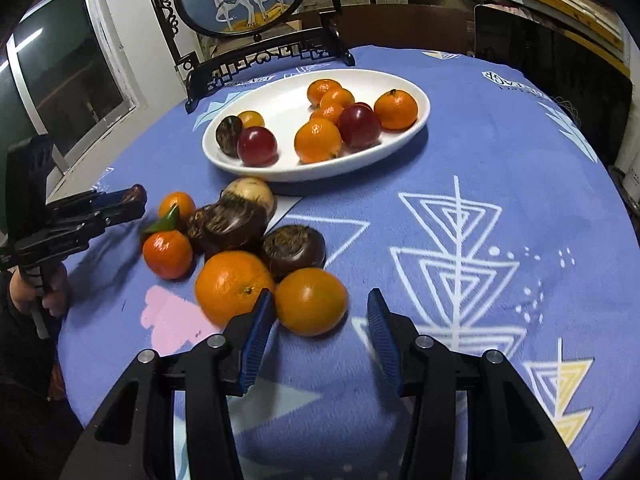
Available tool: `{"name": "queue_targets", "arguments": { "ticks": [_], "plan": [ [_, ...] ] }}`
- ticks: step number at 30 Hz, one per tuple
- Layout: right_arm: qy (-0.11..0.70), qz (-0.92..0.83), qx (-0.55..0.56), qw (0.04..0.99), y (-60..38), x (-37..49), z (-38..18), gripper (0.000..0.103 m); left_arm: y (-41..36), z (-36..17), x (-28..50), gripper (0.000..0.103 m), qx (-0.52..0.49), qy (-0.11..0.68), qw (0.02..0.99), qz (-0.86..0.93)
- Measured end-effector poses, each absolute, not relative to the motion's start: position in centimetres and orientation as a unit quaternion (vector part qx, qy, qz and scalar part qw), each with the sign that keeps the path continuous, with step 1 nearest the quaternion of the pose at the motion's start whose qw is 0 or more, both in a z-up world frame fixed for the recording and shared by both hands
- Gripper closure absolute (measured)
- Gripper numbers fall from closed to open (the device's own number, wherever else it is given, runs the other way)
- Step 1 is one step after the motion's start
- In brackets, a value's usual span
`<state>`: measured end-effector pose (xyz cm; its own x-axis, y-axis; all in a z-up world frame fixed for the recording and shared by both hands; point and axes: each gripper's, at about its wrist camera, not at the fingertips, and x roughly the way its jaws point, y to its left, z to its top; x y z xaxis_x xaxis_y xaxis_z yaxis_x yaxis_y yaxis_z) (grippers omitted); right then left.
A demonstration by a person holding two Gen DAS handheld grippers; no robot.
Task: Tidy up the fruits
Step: 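Carry a dark fruit with the left tool while the right tool carries an orange to plate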
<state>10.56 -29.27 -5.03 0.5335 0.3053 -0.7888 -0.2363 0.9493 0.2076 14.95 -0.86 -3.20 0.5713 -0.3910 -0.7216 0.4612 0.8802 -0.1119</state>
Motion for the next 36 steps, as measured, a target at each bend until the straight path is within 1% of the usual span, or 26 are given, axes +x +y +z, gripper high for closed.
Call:
{"name": "queue_targets", "arguments": {
  "ticks": [2,8,14,18,21,27,30,31,32,33,34,35,36],
  "plan": [
    [0.465,0.167,0.065,0.867,-29.6,11.2,-5.3,0.063,-0.6,-3.3,15.1,0.063,0.039,0.397,0.885,-0.239],
    [0.454,0.171,0.087,0.87,-29.8,10.2,-4.8,0.064,-0.2,-3.0,15.0,0.063,0.031,0.391,0.889,-0.235],
    [0.419,0.187,0.1,0.883,-30.7,10.3,-0.8,0.064,-1.5,-0.9,15.2,0.062,0.031,0.381,0.892,-0.241],
    [0.398,0.193,0.107,0.89,-30.5,13.3,2.3,0.064,-3.8,1.5,17.7,0.062,0.043,0.367,0.899,-0.237],
    [0.393,0.195,0.12,0.891,-29.8,16.9,3.3,0.064,-5.9,2.7,20.7,0.062,0.054,0.353,0.905,-0.233],
    [0.403,0.173,0.141,0.888,-28.5,24.4,2.6,0.064,-8.1,1.4,27.3,0.062,0.053,0.379,0.898,-0.218],
    [0.413,0.168,0.136,0.885,-27.6,27.0,1.5,0.062,-9.0,0.3,29.0,0.062,0.062,0.395,0.891,-0.214],
    [0.414,0.162,0.134,0.886,-27.4,27.3,1.3,0.06,-9.0,0.1,29.2,0.06,0.064,0.396,0.892,-0.209],
    [0.412,0.158,0.134,0.887,-27.4,27.3,1.3,0.058,-9.0,0.1,29.0,0.052,0.064,0.395,0.893,-0.206],
    [0.407,0.159,0.136,0.889,-27.4,27.1,1.5,0.058,-8.8,0.2,28.7,0.045,0.062,0.391,0.895,-0.203],
    [0.404,0.161,0.135,0.89,-27.4,26.7,1.6,0.058,-8.5,0.4,28.3,0.036,0.06,0.383,0.9,-0.2],
    [0.401,0.163,0.13,0.892,-27.4,26.0,1.7,0.058,-8.2,0.9,27.5,0.033,0.061,0.371,0.905,-0.198],
    [0.399,0.162,0.123,0.894,-27.4,25.2,1.8,0.058,-8.0,1.1,26.9,0.033,0.063,0.365,0.907,-0.2]
  ]
}}
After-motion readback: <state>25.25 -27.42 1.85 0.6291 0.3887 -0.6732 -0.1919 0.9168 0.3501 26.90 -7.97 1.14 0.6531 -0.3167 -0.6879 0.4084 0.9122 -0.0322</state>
